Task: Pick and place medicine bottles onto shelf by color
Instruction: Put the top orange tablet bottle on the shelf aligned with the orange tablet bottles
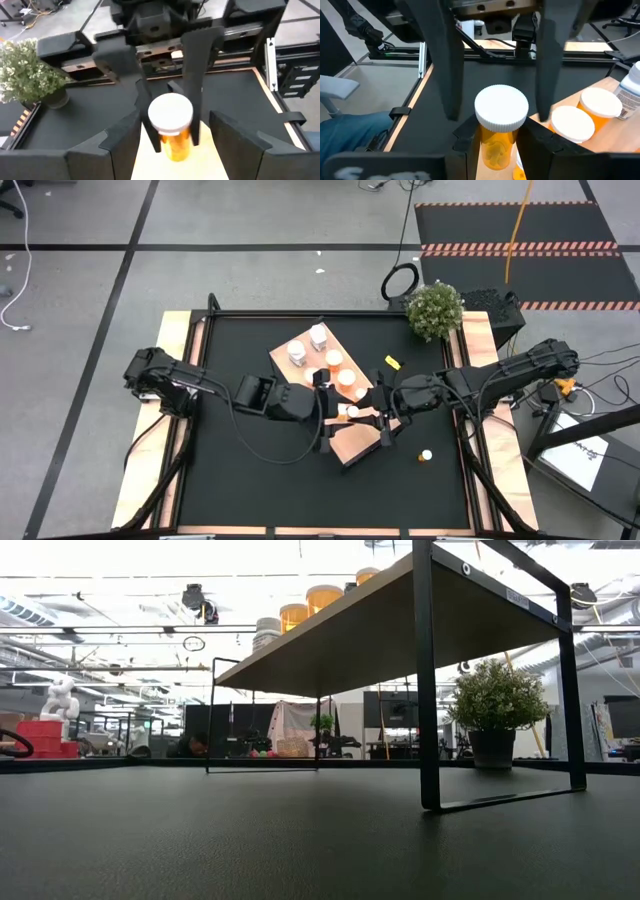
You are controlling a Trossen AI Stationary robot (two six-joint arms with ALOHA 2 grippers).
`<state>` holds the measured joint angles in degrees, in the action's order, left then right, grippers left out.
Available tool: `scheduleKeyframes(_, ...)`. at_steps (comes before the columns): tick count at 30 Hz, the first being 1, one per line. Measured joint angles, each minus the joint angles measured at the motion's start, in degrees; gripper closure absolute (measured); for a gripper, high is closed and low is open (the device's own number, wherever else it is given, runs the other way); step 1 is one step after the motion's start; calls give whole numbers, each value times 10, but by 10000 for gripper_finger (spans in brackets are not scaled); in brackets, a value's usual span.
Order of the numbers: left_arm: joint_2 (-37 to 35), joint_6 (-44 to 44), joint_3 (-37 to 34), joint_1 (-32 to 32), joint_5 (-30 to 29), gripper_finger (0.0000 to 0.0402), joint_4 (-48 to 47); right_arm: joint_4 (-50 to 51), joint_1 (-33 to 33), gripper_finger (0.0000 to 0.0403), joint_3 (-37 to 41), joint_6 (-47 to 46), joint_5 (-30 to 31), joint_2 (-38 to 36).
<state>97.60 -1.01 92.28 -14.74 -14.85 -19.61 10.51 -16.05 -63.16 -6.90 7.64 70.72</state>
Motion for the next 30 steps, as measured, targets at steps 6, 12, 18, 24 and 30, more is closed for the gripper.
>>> scheduleKeyframes(6, 5, -2, 0, 1, -2, 168, 9, 0, 0, 298, 0, 1, 0, 0)
scheduleKeyframes(12, 14, -4, 0, 4, -2, 194, 26, 6, 0, 298, 1, 3, 0, 0)
scheduleKeyframes(18, 14, -6, 0, 3, -2, 230, 31, 3, 0, 298, 0, 3, 0, 0)
scheduleKeyframes(24, 14, -14, 0, -1, -2, 255, 35, 2, 0, 298, 0, 8, -2, 0)
scheduleKeyframes(30, 14, -22, 0, -1, -20, 283, 36, 1, 0, 298, 0, 7, 0, 0)
